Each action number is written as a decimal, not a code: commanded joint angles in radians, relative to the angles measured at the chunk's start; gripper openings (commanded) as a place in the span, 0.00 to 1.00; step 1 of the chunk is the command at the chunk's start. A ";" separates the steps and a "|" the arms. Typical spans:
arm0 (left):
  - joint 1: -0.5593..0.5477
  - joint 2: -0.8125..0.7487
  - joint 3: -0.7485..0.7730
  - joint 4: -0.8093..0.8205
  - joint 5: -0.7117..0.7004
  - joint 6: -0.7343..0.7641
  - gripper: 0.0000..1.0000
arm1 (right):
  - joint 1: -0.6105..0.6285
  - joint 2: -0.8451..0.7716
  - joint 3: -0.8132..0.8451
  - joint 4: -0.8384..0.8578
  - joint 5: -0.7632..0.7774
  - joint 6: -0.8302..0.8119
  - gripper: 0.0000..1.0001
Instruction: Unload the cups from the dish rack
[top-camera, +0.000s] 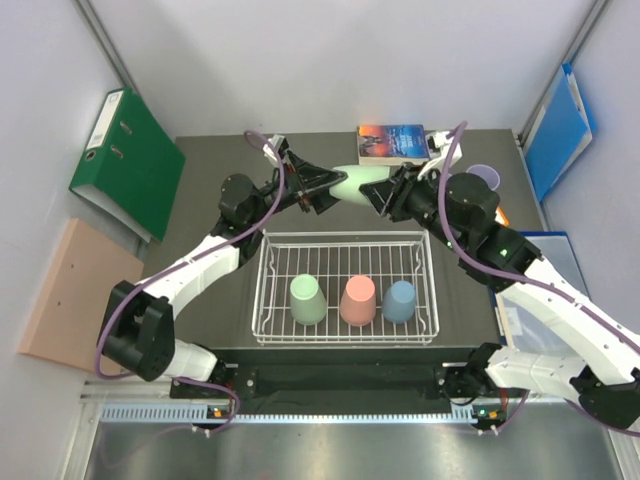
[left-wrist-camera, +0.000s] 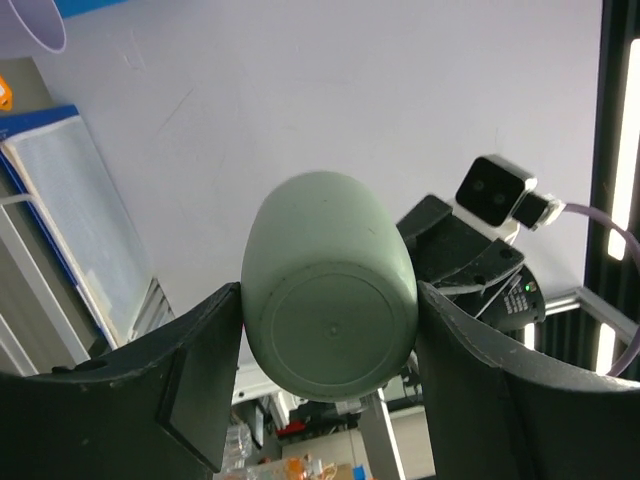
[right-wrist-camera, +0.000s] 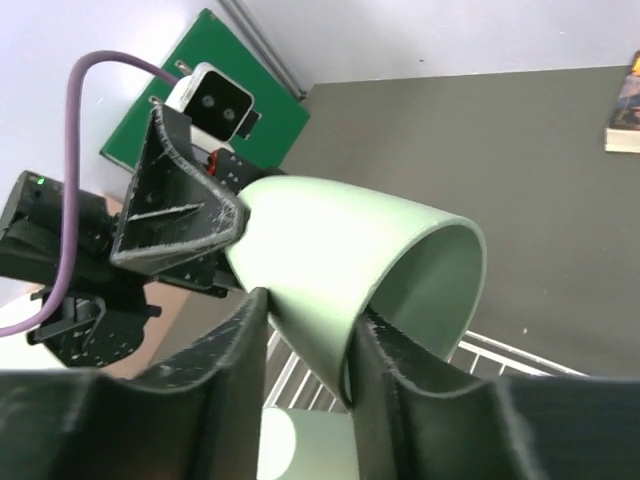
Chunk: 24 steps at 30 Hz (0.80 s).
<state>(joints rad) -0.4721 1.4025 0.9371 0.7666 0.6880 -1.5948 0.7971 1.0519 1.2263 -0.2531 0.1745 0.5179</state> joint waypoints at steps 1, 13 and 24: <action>-0.002 -0.043 -0.003 0.062 0.018 0.018 0.00 | -0.022 0.011 0.047 0.031 -0.029 -0.004 0.20; 0.093 -0.109 0.371 -0.968 -0.344 0.565 0.99 | -0.110 0.140 0.339 -0.161 0.010 -0.071 0.00; 0.092 -0.155 0.347 -1.362 -0.640 0.637 0.99 | -0.159 0.894 1.229 -0.826 0.020 -0.082 0.00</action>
<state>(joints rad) -0.3775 1.2572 1.2976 -0.4030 0.1715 -1.0145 0.6445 1.7329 2.2269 -0.7727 0.1921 0.4625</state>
